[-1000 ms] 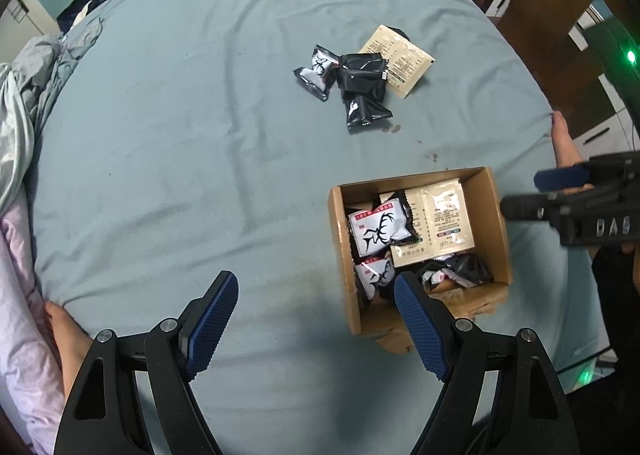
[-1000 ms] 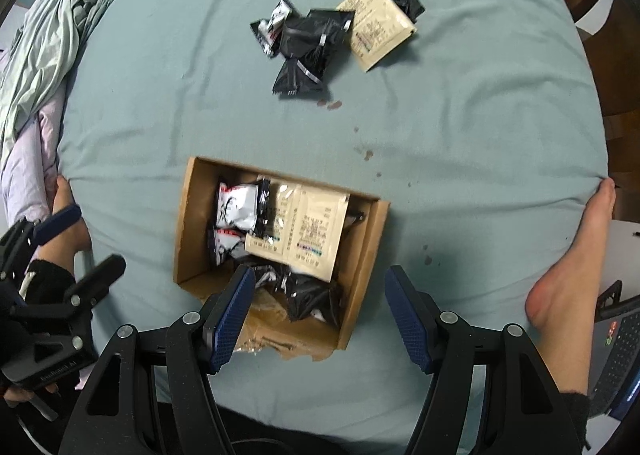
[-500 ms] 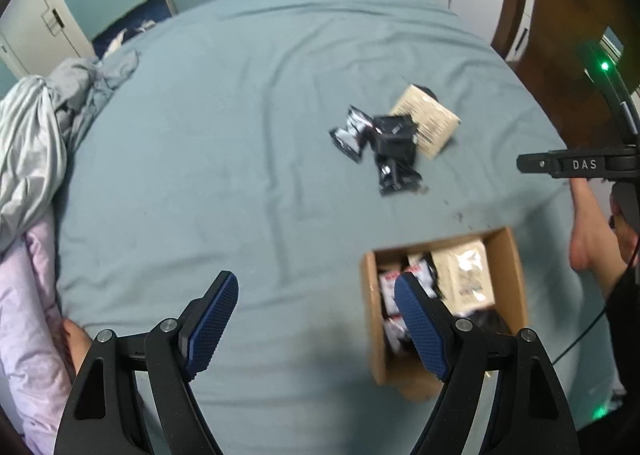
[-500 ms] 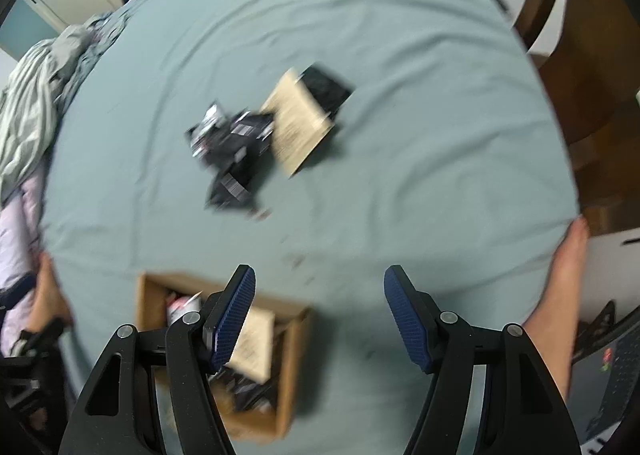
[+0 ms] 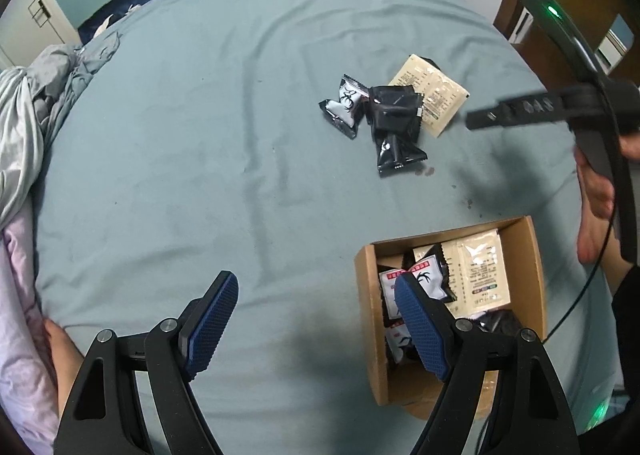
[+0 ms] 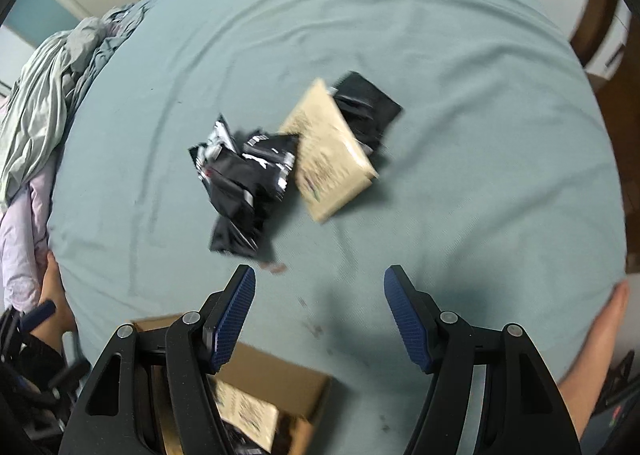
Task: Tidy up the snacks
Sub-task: 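Grasp a beige paper sachet from the pile with the right tool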
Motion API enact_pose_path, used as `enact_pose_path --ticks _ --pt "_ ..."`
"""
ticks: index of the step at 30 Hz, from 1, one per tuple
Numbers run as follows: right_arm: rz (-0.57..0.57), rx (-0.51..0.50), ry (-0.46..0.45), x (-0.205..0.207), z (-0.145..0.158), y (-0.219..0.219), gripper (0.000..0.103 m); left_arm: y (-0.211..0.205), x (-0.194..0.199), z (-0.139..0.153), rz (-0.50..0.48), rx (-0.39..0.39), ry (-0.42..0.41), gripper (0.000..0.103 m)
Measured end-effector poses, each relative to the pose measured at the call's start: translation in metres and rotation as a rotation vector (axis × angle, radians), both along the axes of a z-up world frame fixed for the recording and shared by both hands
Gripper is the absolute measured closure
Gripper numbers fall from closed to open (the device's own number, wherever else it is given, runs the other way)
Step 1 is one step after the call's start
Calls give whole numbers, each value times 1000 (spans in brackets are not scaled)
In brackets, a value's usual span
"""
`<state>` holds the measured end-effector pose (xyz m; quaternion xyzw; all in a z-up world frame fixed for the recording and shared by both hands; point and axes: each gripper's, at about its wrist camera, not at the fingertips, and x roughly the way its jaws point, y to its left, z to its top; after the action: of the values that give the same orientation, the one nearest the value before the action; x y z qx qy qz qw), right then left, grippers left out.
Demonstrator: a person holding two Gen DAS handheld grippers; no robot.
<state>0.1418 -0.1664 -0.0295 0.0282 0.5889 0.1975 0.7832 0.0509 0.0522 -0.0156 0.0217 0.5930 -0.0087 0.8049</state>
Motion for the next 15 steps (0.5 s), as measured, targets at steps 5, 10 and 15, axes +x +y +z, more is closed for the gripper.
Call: enact_pose_path --ticks 5,10,15 --pt "-52 -100 -74 33 -15 10 37 2 -1 -8 1 3 34 22" --pt "-1 -155 -74 54 -33 33 37 6 -5 -12 12 20 31 22" --pt "71 -237 -107 60 -47 57 52 4 -5 -14 5 54 22 22"
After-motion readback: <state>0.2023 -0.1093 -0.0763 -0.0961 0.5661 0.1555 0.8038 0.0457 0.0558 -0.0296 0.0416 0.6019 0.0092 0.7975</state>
